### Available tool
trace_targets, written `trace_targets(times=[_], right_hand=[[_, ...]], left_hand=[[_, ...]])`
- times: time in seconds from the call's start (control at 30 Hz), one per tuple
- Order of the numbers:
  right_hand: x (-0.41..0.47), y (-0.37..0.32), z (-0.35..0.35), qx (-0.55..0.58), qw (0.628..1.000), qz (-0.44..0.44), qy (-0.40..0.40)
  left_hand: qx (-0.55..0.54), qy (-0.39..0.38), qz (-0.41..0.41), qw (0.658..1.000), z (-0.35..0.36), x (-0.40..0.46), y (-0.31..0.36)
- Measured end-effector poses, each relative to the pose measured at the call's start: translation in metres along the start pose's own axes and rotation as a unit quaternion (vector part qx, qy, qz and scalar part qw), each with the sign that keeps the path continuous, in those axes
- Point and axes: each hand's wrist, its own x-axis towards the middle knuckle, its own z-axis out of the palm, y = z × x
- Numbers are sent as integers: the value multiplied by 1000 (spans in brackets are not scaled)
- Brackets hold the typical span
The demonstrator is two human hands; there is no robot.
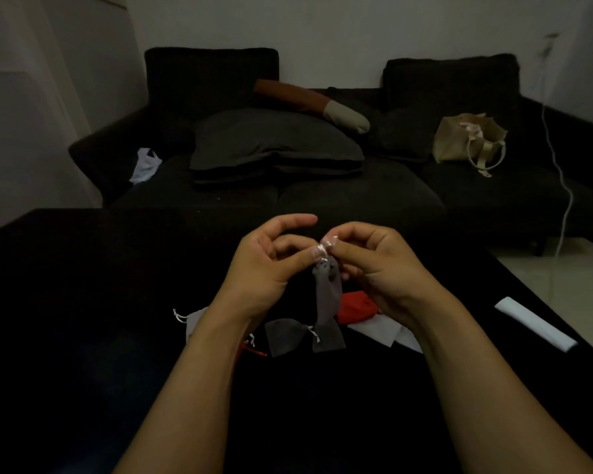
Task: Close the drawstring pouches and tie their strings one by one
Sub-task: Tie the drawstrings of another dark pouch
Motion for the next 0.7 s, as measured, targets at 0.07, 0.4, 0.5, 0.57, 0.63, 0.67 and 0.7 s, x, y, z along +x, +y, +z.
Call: trace_targets(times=[0.07, 0.4, 0.5, 0.57, 0.63, 0.67, 0.7], right_hand=[[1, 0, 0, -1, 1000, 4, 10], [0, -1, -3, -106, 994, 30, 27], [2, 0, 0, -108, 992, 37, 51], [2, 0, 0, -109, 991, 41, 65], [1, 0, -1, -102, 991, 43, 76], [1, -1, -1, -97, 991, 43, 82], [0, -1, -1, -89, 991, 38, 88]], left_hand=[[11, 12, 7, 1000, 1, 1, -1], [173, 74, 22, 982, 3, 5, -12], [183, 70, 11, 980, 5, 6, -15], [192, 67, 14, 979, 6, 7, -18], [189, 72, 20, 979, 8, 7, -19], [182, 76, 23, 980, 10, 7, -19], [174, 81, 27, 981, 11, 7, -19]])
